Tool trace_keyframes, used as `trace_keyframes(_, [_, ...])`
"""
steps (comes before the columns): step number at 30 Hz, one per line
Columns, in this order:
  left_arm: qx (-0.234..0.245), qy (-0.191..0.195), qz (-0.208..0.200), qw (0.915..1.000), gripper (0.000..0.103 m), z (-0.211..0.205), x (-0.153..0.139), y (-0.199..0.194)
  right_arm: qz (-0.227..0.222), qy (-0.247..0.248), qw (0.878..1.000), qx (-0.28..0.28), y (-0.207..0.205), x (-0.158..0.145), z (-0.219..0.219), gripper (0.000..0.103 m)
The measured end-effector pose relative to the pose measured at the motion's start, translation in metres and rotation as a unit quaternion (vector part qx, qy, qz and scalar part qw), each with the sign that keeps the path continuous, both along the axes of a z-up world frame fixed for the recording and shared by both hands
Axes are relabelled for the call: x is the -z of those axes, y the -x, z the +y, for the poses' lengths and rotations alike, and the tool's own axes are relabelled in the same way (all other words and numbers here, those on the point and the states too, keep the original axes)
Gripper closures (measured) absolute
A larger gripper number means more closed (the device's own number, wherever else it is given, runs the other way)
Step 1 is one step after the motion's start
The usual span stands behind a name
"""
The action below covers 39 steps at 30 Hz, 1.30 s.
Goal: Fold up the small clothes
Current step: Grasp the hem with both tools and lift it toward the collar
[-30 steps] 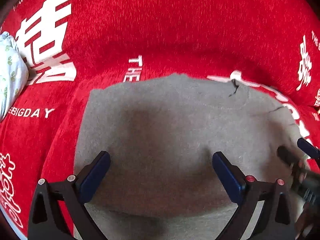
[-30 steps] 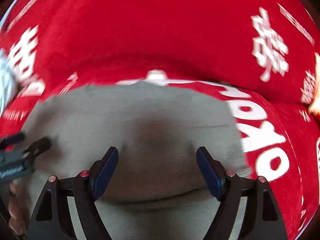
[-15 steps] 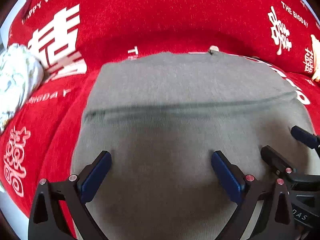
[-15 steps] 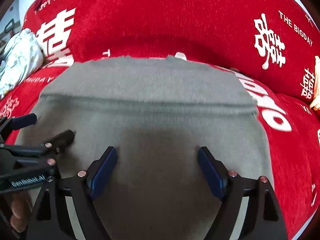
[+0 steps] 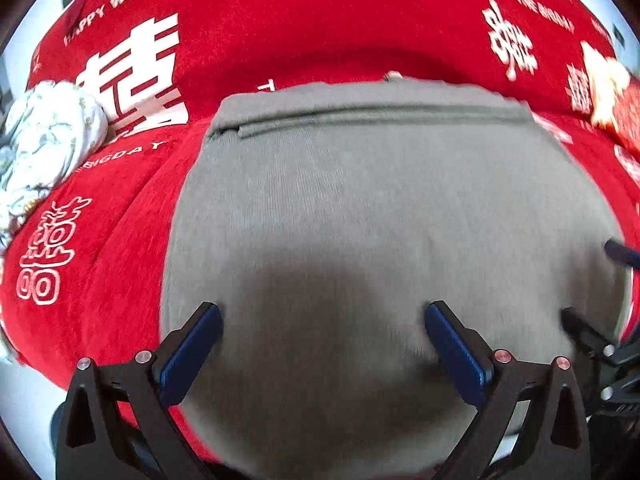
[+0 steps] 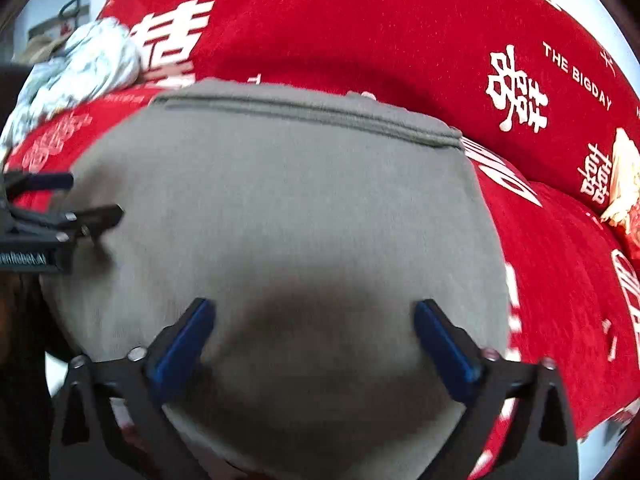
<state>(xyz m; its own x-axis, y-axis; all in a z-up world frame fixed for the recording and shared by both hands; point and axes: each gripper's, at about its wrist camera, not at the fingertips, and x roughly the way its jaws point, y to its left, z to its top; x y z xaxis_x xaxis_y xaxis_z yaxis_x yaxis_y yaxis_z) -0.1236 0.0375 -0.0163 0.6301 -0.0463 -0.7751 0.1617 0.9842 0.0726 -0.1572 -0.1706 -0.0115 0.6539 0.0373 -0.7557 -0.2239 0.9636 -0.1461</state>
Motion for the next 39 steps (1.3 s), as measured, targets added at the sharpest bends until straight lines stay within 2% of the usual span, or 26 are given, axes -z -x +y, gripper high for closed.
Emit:
trace_keyframes(3, [0.008,-0.021,0.009,0.9997,0.001,-0.004,-0.002,0.013,0.015,0.017,1.0,-0.005,0.013,0.002,-0.004,0.001])
trace_keyframes(5, [0.029,-0.014,0.01,0.9994,0.001,-0.012,-0.005,0.023,0.039,0.028,0.999,0.008,0.014,0.0,-0.002,0.001])
trace_keyframes(7, [0.05,-0.024,0.0,0.9985,0.001,-0.025,-0.005,0.032,0.033,0.034,0.999,0.016,0.015,-0.002,0.001,0.001])
trace_keyframes(10, [0.081,-0.096,-0.001,0.9921,0.0,-0.048,0.015,0.038,0.033,0.031,0.999,0.002,0.016,0.005,0.008,0.001])
trace_keyframes(11, [0.083,-0.092,-0.007,0.9923,0.0,-0.047,0.016,0.039,0.038,0.04,0.998,0.002,0.016,0.01,0.008,0.001])
trace_keyframes(13, [0.069,-0.072,0.017,0.9949,0.0,-0.034,0.01,0.036,0.037,0.046,0.998,0.001,0.021,0.008,0.007,0.001])
trace_keyframes(15, [0.029,-0.056,0.017,0.9979,0.0,-0.012,0.002,0.036,0.045,0.04,0.998,0.015,0.026,0.005,-0.002,0.001])
trace_keyframes(16, [0.011,-0.04,0.017,0.999,0.0,0.003,-0.002,0.038,0.04,0.015,0.999,0.03,0.032,-0.002,-0.015,0.001])
trace_keyframes(18, [-0.035,0.019,0.042,0.9983,0.0,0.041,-0.003,0.038,0.04,-0.025,0.997,0.059,0.04,-0.007,-0.038,0.001])
trace_keyframes(20, [-0.081,0.084,0.092,0.9889,0.0,0.075,0.008,0.033,0.06,-0.049,0.993,0.09,0.042,-0.003,-0.058,0.001])
trace_keyframes(21, [-0.098,0.118,0.126,0.9801,0.0,0.089,0.018,0.029,0.074,-0.06,0.99,0.103,0.04,0.0,-0.066,0.001])
trace_keyframes(23, [-0.118,0.161,0.167,0.9656,0.0,0.102,0.035,0.027,0.111,-0.086,0.982,0.126,0.035,0.008,-0.078,0.001])
trace_keyframes(25, [-0.113,0.179,0.199,0.9569,0.0,0.098,0.05,0.025,0.132,-0.101,0.977,0.13,0.033,0.015,-0.08,0.001])
trace_keyframes(27, [-0.086,0.182,0.218,0.955,0.0,0.086,0.058,0.021,0.14,-0.109,0.976,0.127,0.034,0.019,-0.077,0.002])
trace_keyframes(28, [-0.075,0.18,0.221,0.9555,0.002,0.079,0.06,0.019,0.138,-0.104,0.977,0.125,0.036,0.02,-0.073,0.008])
trace_keyframes(29, [-0.073,0.182,0.222,0.9553,0.004,0.076,0.061,0.019,0.135,-0.09,0.979,0.125,0.038,0.02,-0.069,0.014])
trace_keyframes(30, [-0.073,0.185,0.222,0.9545,0.008,0.074,0.059,0.019,0.132,-0.075,0.98,0.128,0.04,0.02,-0.067,0.028])
trace_keyframes(31, [-0.066,0.195,0.222,0.9532,0.025,0.071,0.056,0.02,0.129,-0.067,0.982,0.123,0.043,0.018,-0.064,0.05])
trace_keyframes(32, [-0.055,0.201,0.218,0.9533,0.047,0.068,0.05,0.024,0.13,-0.07,0.983,0.107,0.048,0.015,-0.061,0.067])
trace_keyframes(33, [-0.043,0.2,0.214,0.9552,0.064,0.065,0.044,0.029,0.134,-0.079,0.983,0.097,0.051,0.013,-0.061,0.087])
trace_keyframes(34, [-0.032,0.199,0.212,0.9562,0.092,0.061,0.04,0.032,0.137,-0.095,0.982,0.086,0.055,0.011,-0.06,0.088])
trace_keyframes(36, [-0.023,0.184,0.196,0.963,0.092,0.056,0.027,0.039,0.131,-0.113,0.981,0.083,0.059,0.004,-0.064,0.088])
trace_keyframes(37, [-0.019,0.182,0.184,0.9658,0.092,0.055,0.019,0.041,0.127,-0.135,0.979,0.08,0.06,0.0,-0.068,0.089])
trace_keyframes(38, [-0.014,0.187,0.171,0.9673,0.092,0.055,0.008,0.043,0.112,-0.181,0.974,0.073,0.062,-0.012,-0.076,0.089])
trace_keyframes(39, [-0.01,0.194,0.16,0.9678,0.092,0.055,-0.003,0.043,0.102,-0.198,0.972,0.069,0.064,-0.019,-0.078,0.089])
